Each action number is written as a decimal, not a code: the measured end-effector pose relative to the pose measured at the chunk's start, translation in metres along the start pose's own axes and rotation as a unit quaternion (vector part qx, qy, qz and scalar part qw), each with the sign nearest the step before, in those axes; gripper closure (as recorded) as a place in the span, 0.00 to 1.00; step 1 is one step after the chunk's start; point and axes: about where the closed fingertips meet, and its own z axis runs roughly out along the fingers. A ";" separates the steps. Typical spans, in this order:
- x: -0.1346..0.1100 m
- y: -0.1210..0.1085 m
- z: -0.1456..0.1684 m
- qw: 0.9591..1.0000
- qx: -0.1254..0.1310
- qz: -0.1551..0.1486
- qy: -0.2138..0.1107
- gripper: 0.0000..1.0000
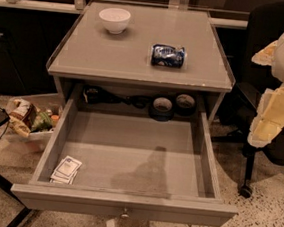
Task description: Place pepsi can into top drawer
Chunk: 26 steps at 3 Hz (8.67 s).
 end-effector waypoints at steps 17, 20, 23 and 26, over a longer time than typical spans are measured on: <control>-0.180 -0.287 0.231 0.823 -0.051 0.544 -0.155 0.00; -0.180 -0.268 0.250 0.819 -0.084 0.561 -0.084 0.42; -0.169 -0.298 0.226 0.785 0.005 0.613 -0.083 1.00; -0.189 -0.311 0.093 0.708 0.147 0.645 -0.245 1.00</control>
Offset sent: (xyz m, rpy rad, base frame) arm 0.0078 0.0041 -0.0005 0.0342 -0.0119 -0.0165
